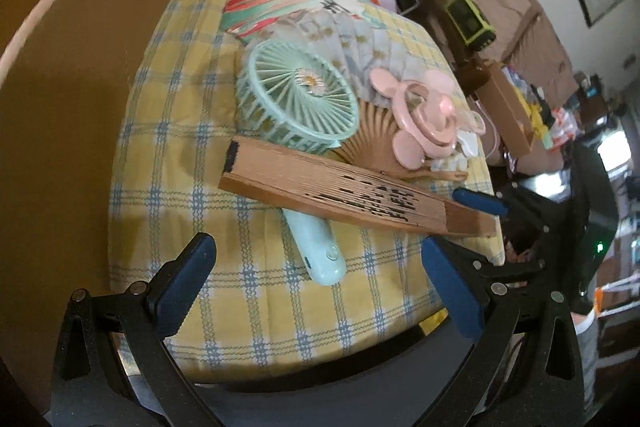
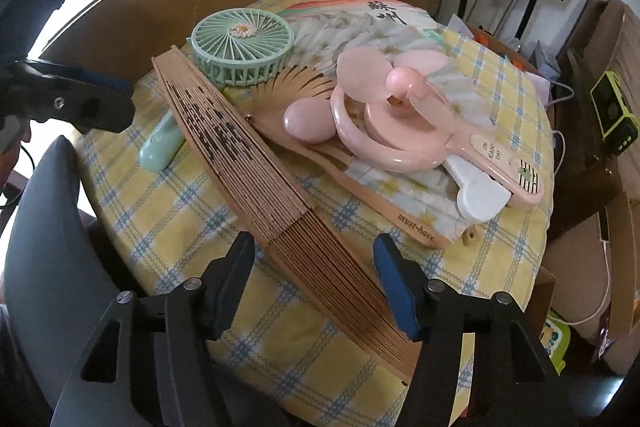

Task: Organize objects
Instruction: 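Lower the right tool onto the brown wooden folding fan and close on it, then lift the wooden fan with the right tool and carry it to the box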

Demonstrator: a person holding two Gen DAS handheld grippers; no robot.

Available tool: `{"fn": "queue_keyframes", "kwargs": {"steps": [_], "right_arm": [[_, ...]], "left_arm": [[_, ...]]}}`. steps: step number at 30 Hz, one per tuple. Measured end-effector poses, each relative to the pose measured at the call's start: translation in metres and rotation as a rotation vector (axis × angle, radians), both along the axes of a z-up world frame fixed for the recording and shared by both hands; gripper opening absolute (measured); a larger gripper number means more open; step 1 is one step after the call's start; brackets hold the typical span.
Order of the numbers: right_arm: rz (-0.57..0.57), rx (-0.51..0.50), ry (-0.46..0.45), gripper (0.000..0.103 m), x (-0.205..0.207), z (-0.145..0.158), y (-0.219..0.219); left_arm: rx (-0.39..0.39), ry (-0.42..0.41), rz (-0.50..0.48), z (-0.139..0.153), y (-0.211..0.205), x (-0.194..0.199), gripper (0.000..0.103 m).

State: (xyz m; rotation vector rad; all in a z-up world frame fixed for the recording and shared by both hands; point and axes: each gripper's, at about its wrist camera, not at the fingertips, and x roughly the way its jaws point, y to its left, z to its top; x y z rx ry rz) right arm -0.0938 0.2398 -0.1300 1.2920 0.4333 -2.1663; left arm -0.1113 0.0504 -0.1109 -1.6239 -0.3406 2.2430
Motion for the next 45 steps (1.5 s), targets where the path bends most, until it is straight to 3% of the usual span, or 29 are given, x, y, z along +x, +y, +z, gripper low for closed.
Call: {"fn": "queue_keyframes", "kwargs": {"steps": [5, 12, 19, 26, 29, 31, 33, 45], "right_arm": [[0.043, 0.006, 0.009, 0.057, 0.003, 0.001, -0.004], [0.174, 0.021, 0.036, 0.042, 0.021, 0.004, -0.018], [0.238, -0.017, 0.012, 0.037, 0.032, 0.012, -0.026], [0.275, -0.085, 0.025, 0.033, 0.037, 0.028, -0.036], [0.294, -0.069, 0.041, 0.032, 0.039, 0.032, -0.044], [0.298, -0.077, 0.042, 0.032, 0.039, 0.034, -0.047], [0.295, -0.083, 0.048, 0.032, 0.04, 0.035, -0.047], [0.278, -0.118, 0.079, 0.031, 0.048, 0.05, -0.05]], "left_arm": [[0.119, -0.037, 0.085, -0.01, -0.013, -0.005, 0.102], [0.184, -0.068, 0.128, -0.021, -0.017, -0.011, 0.102], [0.22, -0.082, 0.117, -0.03, -0.013, -0.012, 0.098], [0.268, -0.084, 0.135, -0.03, -0.014, -0.011, 0.066], [0.301, -0.085, 0.145, -0.029, -0.015, -0.011, 0.051], [0.302, -0.072, 0.139, -0.025, -0.013, -0.009, 0.046], [0.299, -0.054, 0.117, -0.02, -0.009, -0.007, 0.031], [0.328, 0.052, 0.106, 0.014, -0.015, 0.01, 0.021]]}}
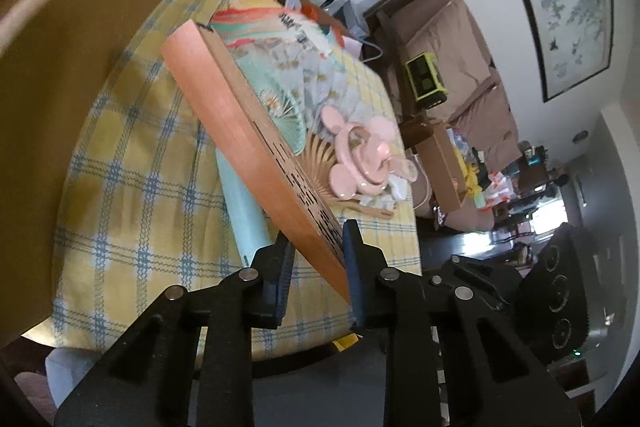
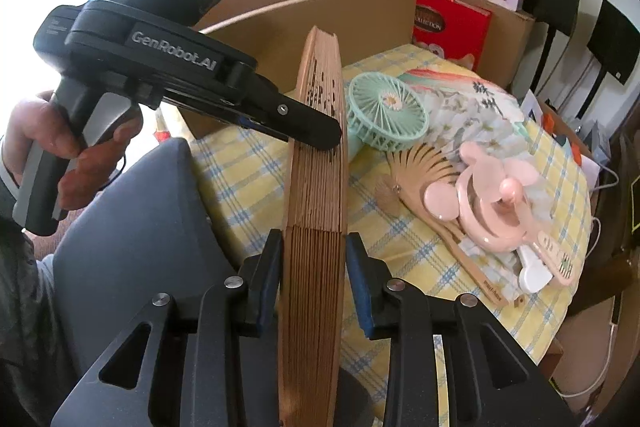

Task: Organize objects
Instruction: 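Lift the wooden fan with the right tool and carry it to the box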

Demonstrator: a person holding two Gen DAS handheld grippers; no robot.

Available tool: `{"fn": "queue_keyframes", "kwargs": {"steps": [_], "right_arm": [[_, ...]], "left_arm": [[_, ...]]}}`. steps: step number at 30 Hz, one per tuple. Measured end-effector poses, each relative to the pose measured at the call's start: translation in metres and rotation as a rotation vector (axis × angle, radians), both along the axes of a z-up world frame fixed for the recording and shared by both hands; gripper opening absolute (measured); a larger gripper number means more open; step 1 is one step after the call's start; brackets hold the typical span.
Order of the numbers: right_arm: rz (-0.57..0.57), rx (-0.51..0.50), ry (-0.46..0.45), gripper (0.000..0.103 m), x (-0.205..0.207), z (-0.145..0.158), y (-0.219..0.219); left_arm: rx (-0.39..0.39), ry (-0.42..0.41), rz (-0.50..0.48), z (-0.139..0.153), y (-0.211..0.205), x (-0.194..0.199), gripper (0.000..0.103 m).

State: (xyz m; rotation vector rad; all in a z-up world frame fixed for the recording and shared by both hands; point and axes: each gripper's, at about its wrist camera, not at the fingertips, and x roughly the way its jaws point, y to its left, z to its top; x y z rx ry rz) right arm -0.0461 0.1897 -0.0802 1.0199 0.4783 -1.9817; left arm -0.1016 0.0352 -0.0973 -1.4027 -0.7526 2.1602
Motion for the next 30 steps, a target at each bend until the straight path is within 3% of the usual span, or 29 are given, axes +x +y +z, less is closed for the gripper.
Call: {"fn": "queue_keyframes", "kwargs": {"steps": [13, 18, 30], "right_arm": [[-0.041, -0.069, 0.086, 0.031, -0.005, 0.051, -0.037], [-0.053, -0.096, 0.096, 0.031, -0.011, 0.067, -0.065], [-0.103, -0.164, 0.052, 0.031, -0.032, 0.089, -0.127]], "left_arm": [[-0.019, 0.128, 0.023, 0.071, -0.028, -0.008, 0.019], [-0.065, 0.165, 0.02, 0.096, -0.049, -0.015, 0.018], [-0.105, 0.176, 0.055, 0.122, -0.106, -0.035, 0.017]]}}
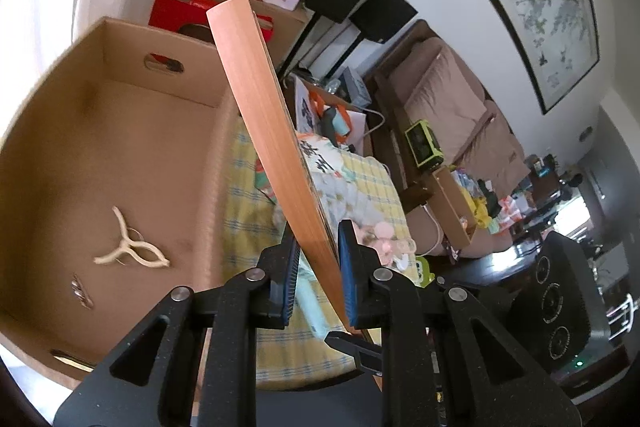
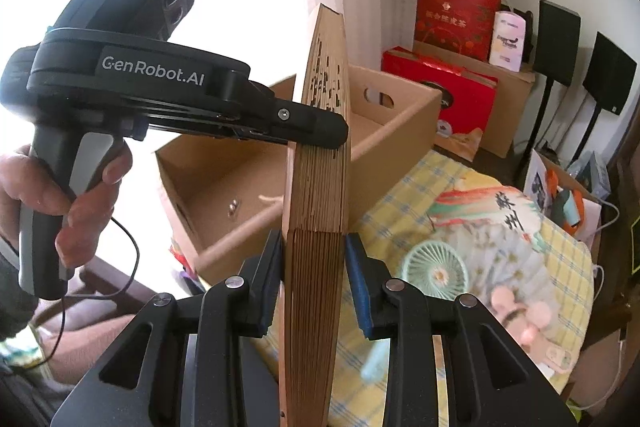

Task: Organize objects
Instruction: 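Lift the wooden fan with the right tool and carry it to the box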

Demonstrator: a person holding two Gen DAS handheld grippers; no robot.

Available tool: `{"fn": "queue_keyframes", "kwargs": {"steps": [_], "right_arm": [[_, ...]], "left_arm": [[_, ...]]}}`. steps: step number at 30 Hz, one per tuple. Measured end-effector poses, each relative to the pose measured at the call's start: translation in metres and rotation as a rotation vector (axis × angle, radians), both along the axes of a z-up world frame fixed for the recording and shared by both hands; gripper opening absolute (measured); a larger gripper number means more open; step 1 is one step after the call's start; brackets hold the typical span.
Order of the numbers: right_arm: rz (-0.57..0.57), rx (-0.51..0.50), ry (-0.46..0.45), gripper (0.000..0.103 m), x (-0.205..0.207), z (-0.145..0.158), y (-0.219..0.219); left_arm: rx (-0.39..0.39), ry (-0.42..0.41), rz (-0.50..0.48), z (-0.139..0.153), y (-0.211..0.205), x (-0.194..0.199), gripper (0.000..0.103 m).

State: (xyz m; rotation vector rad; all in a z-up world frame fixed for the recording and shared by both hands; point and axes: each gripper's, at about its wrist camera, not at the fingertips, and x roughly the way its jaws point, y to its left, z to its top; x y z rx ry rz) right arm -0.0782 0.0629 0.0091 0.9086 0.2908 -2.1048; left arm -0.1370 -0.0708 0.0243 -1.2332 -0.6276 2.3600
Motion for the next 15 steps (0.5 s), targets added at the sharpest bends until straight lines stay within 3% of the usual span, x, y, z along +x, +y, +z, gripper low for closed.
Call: {"fn": "queue_keyframes", "kwargs": {"steps": [6, 15], "right_arm": [[-0.033, -0.045, -0.054, 0.031, -0.015, 0.001, -0.026], [-0.068, -0.163, -0.211, 0.031, -0.049, 0.0, -0.067]], "left_arm": [[-0.038, -0.011, -0.012, 0.005, -0.019, -0.018, 0.017], [-0.148, -0.008, -0.035, 0.02, -0.04, -0.041, 0.017]]}}
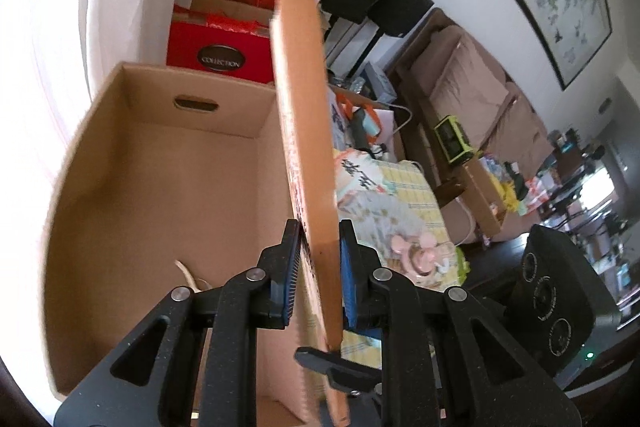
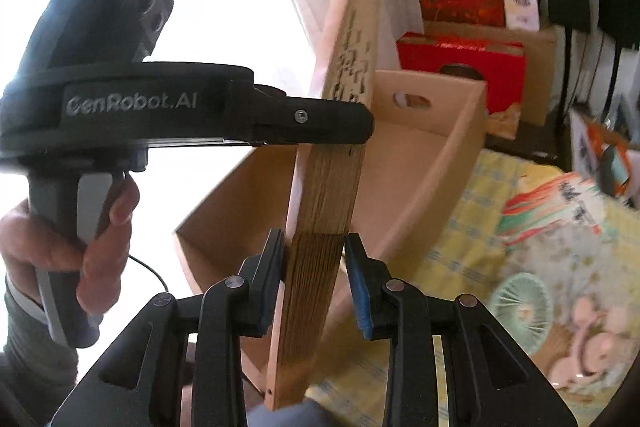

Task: Organize objects
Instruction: 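Lift the wooden fan with the right tool and carry it to the box, then lower the wooden fan into the box and open the right tool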

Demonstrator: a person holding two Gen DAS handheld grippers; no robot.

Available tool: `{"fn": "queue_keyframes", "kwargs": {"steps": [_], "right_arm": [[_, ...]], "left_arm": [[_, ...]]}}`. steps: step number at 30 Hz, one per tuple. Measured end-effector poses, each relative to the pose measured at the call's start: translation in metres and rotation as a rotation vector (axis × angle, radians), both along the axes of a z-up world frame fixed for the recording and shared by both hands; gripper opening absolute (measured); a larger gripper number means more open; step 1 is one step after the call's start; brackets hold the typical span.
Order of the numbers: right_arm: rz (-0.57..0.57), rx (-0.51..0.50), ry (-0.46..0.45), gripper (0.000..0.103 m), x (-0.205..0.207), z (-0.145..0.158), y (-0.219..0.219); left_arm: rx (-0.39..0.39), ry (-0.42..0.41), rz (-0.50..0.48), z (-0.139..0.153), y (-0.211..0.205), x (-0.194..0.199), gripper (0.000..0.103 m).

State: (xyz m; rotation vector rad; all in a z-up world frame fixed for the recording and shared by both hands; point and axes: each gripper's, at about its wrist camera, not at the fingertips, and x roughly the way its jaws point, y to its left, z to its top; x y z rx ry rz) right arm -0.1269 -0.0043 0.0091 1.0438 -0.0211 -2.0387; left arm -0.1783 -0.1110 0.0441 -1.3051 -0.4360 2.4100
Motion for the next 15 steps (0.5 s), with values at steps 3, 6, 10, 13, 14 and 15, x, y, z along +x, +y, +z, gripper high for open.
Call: {"fn": "queue_keyframes", "kwargs": {"steps": [3, 6, 10, 13, 14, 15], "right_arm": [[-0.004, -0.005, -0.012, 0.031, -0.006, 0.001, -0.014], [-0.007, -0.019, -0.048, 0.031, -0.014, -0.003, -0.027], [0.007, 0.013, -0.068, 0.031, -0.019, -0.016, -0.053], [0.008, 0.027, -0.091, 0.031, -0.02, -0.024, -0.069], [0.009, 0.034, -0.096, 0.029, -0.02, -0.026, -0.076], [0.008, 0.042, -0.101, 0.028, -0.021, -0.027, -0.082]], "left_arm": [[-0.042, -0.009, 0.013, -0.003, -0.011, -0.005, 0.017], [-0.028, -0.034, 0.023, -0.013, -0.028, -0.008, 0.017], [-0.033, -0.061, 0.05, -0.028, -0.05, -0.011, 0.016], [-0.044, -0.08, 0.056, -0.038, -0.063, -0.015, 0.015], [-0.052, -0.088, 0.058, -0.041, -0.066, -0.016, 0.016], [-0.065, -0.099, 0.06, -0.045, -0.07, -0.018, 0.015]]}}
